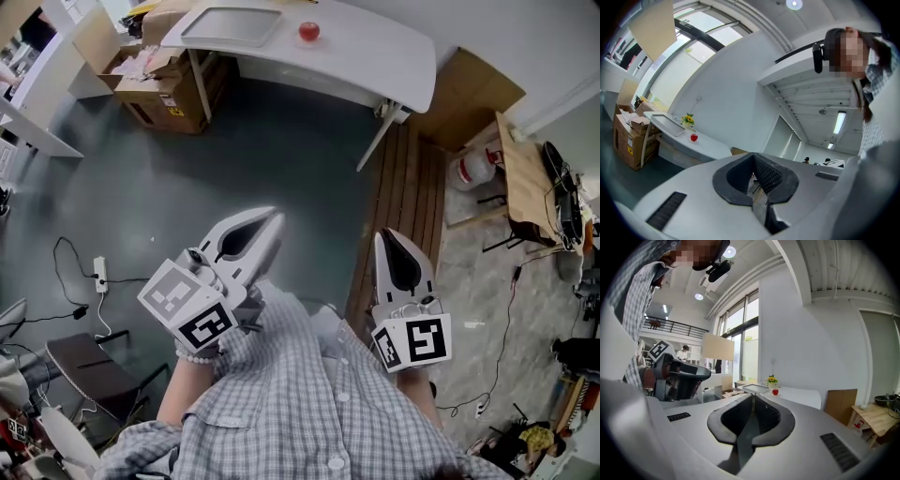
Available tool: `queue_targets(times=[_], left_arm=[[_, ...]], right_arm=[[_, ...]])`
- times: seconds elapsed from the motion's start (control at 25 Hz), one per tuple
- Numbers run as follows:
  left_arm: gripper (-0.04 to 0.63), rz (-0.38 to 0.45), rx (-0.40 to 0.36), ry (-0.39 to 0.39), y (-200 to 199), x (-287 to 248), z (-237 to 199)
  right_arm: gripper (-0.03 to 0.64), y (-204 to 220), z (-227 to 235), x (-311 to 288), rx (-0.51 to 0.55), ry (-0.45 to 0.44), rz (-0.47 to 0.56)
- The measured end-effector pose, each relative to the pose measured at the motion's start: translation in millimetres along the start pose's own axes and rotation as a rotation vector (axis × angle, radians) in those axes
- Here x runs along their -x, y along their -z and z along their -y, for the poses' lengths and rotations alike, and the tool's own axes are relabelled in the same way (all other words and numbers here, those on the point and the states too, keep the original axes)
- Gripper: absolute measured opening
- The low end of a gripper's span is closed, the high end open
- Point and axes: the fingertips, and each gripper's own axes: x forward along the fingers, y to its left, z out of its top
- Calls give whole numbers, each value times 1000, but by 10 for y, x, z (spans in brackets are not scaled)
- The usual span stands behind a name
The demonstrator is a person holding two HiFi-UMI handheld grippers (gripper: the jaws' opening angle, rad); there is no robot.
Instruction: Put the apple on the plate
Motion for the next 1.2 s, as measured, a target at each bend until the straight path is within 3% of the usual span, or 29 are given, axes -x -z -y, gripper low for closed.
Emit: queue_targets(times=[0.2,0.48,1.0,1.2], left_arm=[[9,14,-19,-21,-108,215,-155],[9,58,-43,-79,-264,373,-406],[9,77,-82,-184,-458,9,-839],[9,109,-104,-205,-663,-362,-959]], right_arm=[[29,-47,-147,-104,-34,2,17],[29,-65,-212,-248,9,12,17],[29,-121,94,-1112,-15,-93,46],[29,-165,318,-1579,110,-144,24]])
